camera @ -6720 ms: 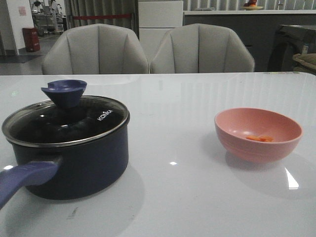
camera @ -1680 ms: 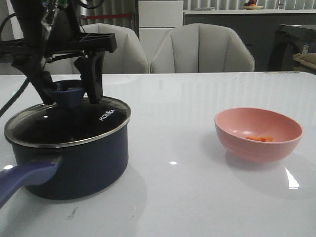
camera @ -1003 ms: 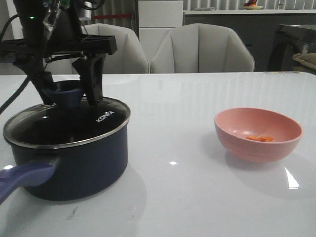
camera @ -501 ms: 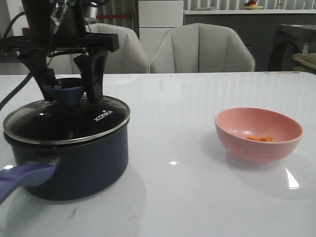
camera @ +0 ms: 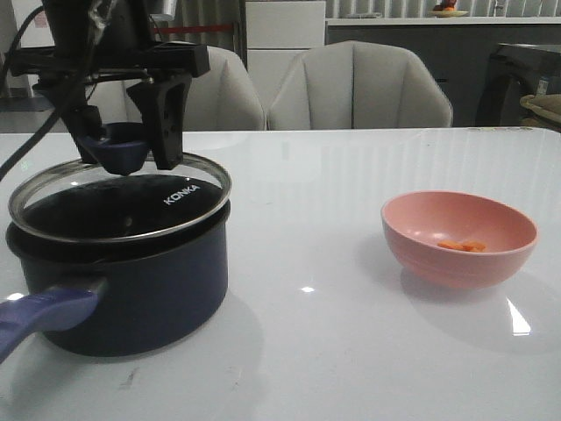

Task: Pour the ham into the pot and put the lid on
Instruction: 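Lift the glass lid off the saucepan with the left gripper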

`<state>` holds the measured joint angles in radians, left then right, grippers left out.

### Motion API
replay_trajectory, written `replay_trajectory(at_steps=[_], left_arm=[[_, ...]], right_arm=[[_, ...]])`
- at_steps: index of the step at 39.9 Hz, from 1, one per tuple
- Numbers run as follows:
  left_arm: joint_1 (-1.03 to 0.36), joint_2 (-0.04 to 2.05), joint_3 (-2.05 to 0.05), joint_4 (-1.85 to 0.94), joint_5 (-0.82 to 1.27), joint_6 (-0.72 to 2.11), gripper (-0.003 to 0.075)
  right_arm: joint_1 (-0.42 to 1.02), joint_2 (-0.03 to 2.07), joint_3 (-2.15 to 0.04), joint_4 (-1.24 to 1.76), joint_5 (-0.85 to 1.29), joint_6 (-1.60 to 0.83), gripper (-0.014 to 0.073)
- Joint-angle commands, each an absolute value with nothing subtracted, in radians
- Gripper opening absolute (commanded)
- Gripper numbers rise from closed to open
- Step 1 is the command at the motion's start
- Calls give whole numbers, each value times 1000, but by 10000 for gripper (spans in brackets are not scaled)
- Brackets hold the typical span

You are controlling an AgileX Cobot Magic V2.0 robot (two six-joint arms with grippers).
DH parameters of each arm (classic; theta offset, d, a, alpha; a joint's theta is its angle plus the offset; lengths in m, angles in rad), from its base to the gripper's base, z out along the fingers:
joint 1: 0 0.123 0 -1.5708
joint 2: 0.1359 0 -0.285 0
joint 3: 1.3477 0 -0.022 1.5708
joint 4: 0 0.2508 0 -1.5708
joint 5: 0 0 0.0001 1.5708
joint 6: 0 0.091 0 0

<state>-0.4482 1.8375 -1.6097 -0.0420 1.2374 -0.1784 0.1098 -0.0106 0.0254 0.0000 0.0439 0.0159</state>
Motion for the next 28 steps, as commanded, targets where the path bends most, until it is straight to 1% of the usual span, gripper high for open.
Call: replay_trajectory(at_steps=[1,15,22,28], left_arm=[[-421,1755,-1646,-47,1288,-169,386],[-292,1648,-1640,-19,1288,-92,386],[-147,1585,-1573,0,1257,-59,385],[-1,1553,-1464,-94,1208,28,385]], right_arm=[[102,-29,36,-7,-39,18,161],[102,-29,36,-7,-39,18,161],[102,-29,36,-7,-39,18,161],[102,-29,36,-7,-39,18,161]])
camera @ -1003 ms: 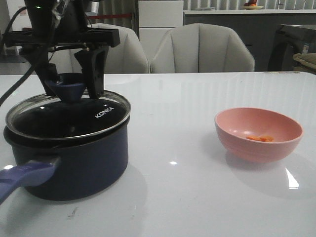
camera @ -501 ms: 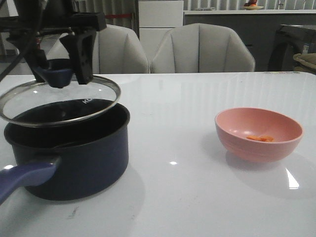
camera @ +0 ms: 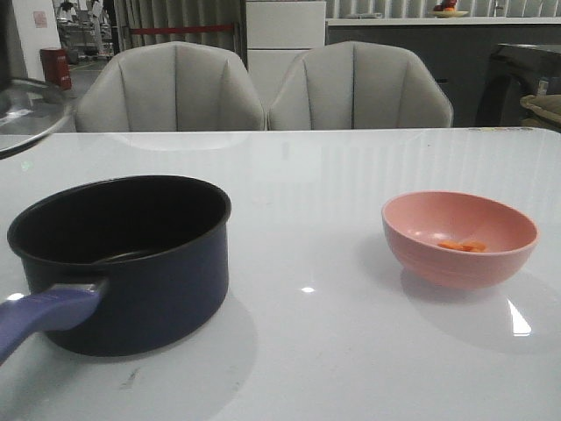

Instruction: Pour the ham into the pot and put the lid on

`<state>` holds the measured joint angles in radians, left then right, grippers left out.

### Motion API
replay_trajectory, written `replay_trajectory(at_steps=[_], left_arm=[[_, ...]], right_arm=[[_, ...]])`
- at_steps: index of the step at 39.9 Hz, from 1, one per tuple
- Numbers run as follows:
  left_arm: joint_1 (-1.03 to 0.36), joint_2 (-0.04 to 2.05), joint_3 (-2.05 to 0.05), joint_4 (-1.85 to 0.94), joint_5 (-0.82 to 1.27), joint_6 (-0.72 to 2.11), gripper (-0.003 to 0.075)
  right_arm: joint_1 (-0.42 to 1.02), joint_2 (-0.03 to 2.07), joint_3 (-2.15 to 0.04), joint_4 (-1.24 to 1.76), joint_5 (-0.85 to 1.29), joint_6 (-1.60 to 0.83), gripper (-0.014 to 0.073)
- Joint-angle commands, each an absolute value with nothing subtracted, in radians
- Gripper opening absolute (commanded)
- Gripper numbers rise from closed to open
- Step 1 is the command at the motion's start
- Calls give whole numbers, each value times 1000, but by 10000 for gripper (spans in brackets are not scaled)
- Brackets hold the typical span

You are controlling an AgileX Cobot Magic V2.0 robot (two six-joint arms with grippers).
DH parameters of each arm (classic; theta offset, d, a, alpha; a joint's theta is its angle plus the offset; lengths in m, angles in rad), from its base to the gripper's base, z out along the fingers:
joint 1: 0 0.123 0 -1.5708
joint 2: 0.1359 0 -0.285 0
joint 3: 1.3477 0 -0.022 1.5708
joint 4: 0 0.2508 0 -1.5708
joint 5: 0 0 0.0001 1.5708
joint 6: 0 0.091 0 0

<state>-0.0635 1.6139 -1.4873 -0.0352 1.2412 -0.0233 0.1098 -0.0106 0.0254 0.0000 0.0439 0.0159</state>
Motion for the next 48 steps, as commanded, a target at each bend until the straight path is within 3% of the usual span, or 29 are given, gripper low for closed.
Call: replay_trajectory(at_steps=[1,13,30,34,41,48], left_arm=[[20,1553,-1447,-110,1197,42,385],[196,1560,-1193,-138,963,90,385],[202,1758,-1166,-239,922,168,392],[202,1777,-1168,-239,914,170,447],[202,1792,-1168,-241,916,170,634],[196,1778,-1224,-241,979,170,636]], right_arm=[[102,-29,36,-7,-39,18,161],[102,-29,36,-7,-39,18,161],[102,-29,36,-7,-39,18,161],[102,-29,36,-7,-39,18,161],[102,-29,36,-7,-39,18,161],[102,-29,36,-7,-39,18,161]])
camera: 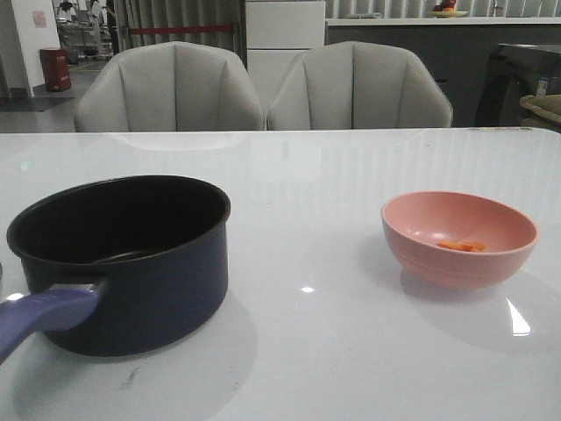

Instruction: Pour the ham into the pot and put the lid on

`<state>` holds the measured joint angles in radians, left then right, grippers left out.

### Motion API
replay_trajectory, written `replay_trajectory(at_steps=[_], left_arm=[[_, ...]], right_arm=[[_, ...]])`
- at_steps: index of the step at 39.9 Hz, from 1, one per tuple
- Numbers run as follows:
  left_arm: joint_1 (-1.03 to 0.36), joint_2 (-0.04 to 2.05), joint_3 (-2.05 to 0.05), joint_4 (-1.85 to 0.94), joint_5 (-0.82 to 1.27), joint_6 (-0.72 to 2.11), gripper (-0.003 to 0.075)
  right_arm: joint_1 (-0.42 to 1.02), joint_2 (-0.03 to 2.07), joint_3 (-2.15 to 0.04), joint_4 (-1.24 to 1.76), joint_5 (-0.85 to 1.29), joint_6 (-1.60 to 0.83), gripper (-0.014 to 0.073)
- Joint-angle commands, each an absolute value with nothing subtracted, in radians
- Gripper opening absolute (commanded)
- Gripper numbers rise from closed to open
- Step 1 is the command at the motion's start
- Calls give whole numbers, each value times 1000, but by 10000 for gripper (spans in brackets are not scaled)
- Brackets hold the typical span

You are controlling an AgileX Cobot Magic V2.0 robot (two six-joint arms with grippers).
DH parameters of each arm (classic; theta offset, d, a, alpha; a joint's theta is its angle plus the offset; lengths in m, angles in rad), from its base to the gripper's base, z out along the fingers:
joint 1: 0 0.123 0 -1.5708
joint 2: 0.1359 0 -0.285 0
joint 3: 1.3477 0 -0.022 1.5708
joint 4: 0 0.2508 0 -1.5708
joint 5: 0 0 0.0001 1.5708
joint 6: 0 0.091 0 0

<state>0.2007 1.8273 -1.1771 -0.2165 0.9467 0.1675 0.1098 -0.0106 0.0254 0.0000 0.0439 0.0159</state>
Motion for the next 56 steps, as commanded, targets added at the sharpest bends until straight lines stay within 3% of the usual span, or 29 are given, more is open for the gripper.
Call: replay_trajectory(at_steps=[1,16,39,56], left_arm=[[196,1770,-1230,-241,987,172,636],[90,1369,-1156,-239,937,190,613],[-78,458,-556,-184,566,190,489],[-171,170,-386,-158,421,156,447]], right_arm=[[102,-29,36,-7,-39,18,161],[102,-29,36,-7,-39,18,161],[108,-29,36,-7,-39,18,161],[108,-29,36,-7,-39,18,161]])
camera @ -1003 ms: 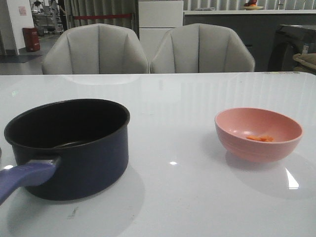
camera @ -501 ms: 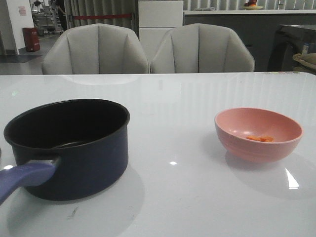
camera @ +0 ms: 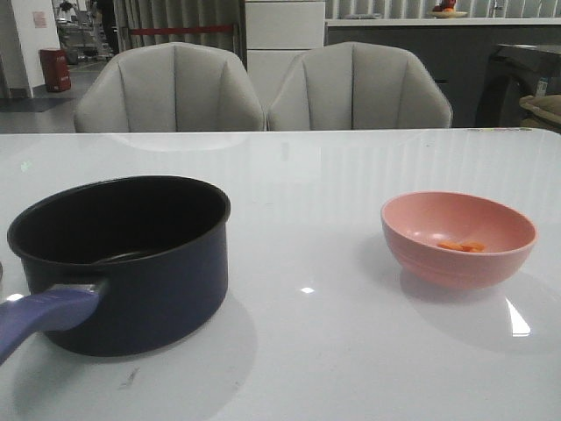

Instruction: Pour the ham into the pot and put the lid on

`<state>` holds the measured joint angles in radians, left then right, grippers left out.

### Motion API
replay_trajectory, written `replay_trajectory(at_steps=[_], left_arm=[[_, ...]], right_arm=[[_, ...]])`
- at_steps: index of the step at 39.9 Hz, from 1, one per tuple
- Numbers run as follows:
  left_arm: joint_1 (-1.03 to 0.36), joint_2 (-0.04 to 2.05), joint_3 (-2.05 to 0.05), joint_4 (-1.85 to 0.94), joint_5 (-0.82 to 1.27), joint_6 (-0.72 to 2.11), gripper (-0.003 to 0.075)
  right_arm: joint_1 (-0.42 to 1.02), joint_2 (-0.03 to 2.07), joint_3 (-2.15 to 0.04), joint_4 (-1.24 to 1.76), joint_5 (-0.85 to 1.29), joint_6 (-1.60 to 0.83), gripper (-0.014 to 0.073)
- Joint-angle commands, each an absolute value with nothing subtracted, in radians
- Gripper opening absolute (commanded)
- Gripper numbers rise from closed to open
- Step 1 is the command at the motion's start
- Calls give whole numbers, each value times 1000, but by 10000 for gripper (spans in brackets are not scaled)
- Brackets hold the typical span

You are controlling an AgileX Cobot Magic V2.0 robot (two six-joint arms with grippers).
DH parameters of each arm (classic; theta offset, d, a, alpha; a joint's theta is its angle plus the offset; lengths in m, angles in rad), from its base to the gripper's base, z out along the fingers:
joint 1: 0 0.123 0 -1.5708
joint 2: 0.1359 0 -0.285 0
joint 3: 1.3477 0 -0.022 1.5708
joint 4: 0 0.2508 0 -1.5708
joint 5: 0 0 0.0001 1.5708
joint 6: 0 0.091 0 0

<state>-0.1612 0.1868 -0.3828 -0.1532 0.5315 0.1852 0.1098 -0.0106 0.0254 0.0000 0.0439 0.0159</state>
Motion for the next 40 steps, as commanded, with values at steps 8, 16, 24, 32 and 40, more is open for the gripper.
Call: replay_trajectory(at_steps=[8,16,24,32,40], left_arm=[[-171,122,-382,-158,413,145,400],[-171,122,-380,-146,422,145,102],[-171,121,-380,-135,422,145,124],[-177,115,-380,-135,413,145,124],[-177,115,-380,-135,409,145,124]], right_arm=[[108,-29,36,-7,-40,18,161],[109,-29,35,-7,-132,18,161],[109,-16,-10,47,-204,65,161],[109,169,-210,50,15,68,161],[109,346,-347,50,134,68,161]])
